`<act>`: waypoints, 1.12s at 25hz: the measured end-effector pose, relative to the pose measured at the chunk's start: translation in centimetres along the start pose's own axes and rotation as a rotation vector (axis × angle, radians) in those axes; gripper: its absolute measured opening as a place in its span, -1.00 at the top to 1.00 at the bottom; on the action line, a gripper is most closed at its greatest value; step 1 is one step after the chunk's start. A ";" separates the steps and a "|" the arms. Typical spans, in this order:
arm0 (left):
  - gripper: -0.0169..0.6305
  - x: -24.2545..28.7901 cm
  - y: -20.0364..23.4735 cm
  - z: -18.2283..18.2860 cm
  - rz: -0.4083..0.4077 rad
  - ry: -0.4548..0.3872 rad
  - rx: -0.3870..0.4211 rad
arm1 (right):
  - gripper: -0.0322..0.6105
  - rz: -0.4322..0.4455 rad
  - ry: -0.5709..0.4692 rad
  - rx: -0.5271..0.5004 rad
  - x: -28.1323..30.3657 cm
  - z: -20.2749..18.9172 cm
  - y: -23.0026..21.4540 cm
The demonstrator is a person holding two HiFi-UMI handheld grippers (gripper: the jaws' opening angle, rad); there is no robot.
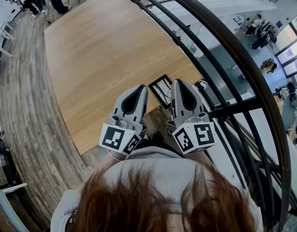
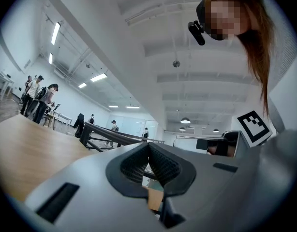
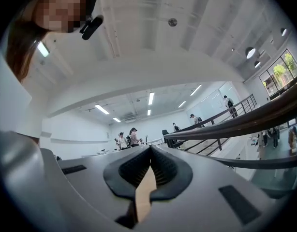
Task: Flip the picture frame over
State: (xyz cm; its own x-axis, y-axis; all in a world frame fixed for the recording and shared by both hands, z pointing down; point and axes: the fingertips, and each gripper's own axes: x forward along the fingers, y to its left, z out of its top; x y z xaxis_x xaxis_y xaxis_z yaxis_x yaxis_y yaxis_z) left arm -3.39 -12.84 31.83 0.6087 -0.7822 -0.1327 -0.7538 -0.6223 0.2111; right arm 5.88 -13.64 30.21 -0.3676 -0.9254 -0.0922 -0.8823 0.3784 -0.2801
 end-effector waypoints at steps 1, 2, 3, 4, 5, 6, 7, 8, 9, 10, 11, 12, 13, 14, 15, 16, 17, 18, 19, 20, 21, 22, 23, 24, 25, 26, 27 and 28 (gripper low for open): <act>0.93 0.1 -0.1 -0.1 -0.006 0.002 0.009 | 0.85 0.004 0.010 -0.014 0.1 -0.4 0.4; 0.93 0.1 -0.1 -0.3 -0.009 0.007 0.015 | 0.85 0.008 0.024 -0.036 0.2 -0.9 0.9; 0.93 0.0 0.0 -0.6 -0.010 0.015 0.016 | 0.85 0.011 0.040 -0.060 0.2 -1.4 1.4; 0.93 -0.1 0.0 -0.9 -0.009 0.022 0.013 | 0.85 0.015 0.055 -0.083 0.2 -1.8 1.8; 0.93 -0.2 0.0 -1.1 -0.009 0.025 0.010 | 0.85 0.021 0.066 -0.101 0.3 -2.2 2.2; 0.93 -0.2 0.0 -1.1 -0.010 0.026 0.008 | 0.85 0.029 0.072 -0.113 0.4 -2.4 2.6; 0.93 -0.1 0.0 -1.1 -0.013 0.024 0.009 | 0.85 0.036 0.075 -0.125 0.5 -2.5 2.8; 0.93 0.0 -0.1 -1.0 -0.017 0.022 0.011 | 0.85 0.038 0.074 -0.136 0.6 -2.5 2.9; 0.93 0.1 -0.1 -1.0 -0.020 0.020 0.013 | 0.85 0.035 0.074 -0.147 0.7 -2.5 2.8; 0.93 0.2 -0.1 -1.0 -0.024 0.019 0.014 | 0.85 0.029 0.076 -0.154 0.8 -2.6 2.8; 0.93 0.2 -0.2 -1.0 -0.026 0.018 0.015 | 0.85 0.021 0.080 -0.158 0.9 -2.7 2.7; 0.93 0.3 -0.1 -1.0 -0.028 0.018 0.016 | 0.85 0.016 0.084 -0.162 0.9 -2.8 2.7; 0.93 0.3 -0.1 -1.0 -0.029 0.018 0.016 | 0.85 0.015 0.088 -0.167 1.0 -2.9 2.6; 0.93 0.3 0.0 -1.0 -0.029 0.017 0.016 | 0.85 0.015 0.090 -0.171 1.1 -3.0 2.6; 0.93 0.3 0.0 -1.0 -0.030 0.015 0.016 | 0.85 0.014 0.092 -0.172 1.1 -3.1 2.5; 0.93 0.3 0.0 -0.9 -0.032 0.012 0.017 | 0.85 0.011 0.093 -0.170 1.2 -3.1 2.5; 0.93 0.3 -0.1 -0.9 -0.034 0.010 0.019 | 0.85 0.007 0.093 -0.168 1.2 -3.0 2.4; 0.93 0.3 -0.2 -0.8 -0.036 0.009 0.021 | 0.85 0.003 0.092 -0.163 1.2 -3.0 2.3; 0.93 0.3 -0.3 -0.8 -0.038 0.008 0.023 | 0.85 0.000 0.093 -0.156 1.2 -3.0 2.2; 0.93 0.3 -0.3 -0.7 -0.038 0.007 0.025 | 0.85 -0.002 0.098 -0.148 1.2 -3.1 2.2; 0.93 0.3 -0.3 -0.6 -0.038 0.006 0.025 | 0.85 -0.001 0.102 -0.143 1.2 -3.1 2.2; 0.93 0.3 -0.2 -0.6 -0.036 0.005 0.025 | 0.85 0.001 0.104 -0.141 1.2 -3.2 2.2; 0.93 0.2 -0.1 -0.6 -0.035 0.006 0.022 | 0.85 0.003 0.104 -0.142 1.1 -3.2 2.3; 0.93 0.1 0.0 -0.7 -0.033 0.006 0.019 | 0.85 0.006 0.103 -0.146 1.1 -3.2 2.4; 0.93 0.1 0.0 -0.7 -0.032 0.007 0.016 | 0.85 0.009 0.102 -0.151 1.1 -3.2 2.5; 0.93 0.0 0.1 -0.8 -0.031 0.007 0.014 | 0.85 0.012 0.102 -0.154 1.1 -3.2 2.7; 0.93 0.0 0.1 -0.8 -0.031 0.006 0.014 | 0.85 0.015 0.102 -0.156 1.2 -3.3 2.8; 0.93 -0.1 0.1 -0.8 -0.032 0.006 0.014 | 0.85 0.017 0.102 -0.157 1.2 -3.3 2.9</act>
State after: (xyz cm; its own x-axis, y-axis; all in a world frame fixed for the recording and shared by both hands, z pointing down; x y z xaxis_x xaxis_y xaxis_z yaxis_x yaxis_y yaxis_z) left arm -3.37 -12.83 32.61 0.6336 -0.7620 -0.1337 -0.7374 -0.6471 0.1933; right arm 1.93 -13.57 32.46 -0.4037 -0.9149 0.0042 -0.9078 0.3999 -0.1263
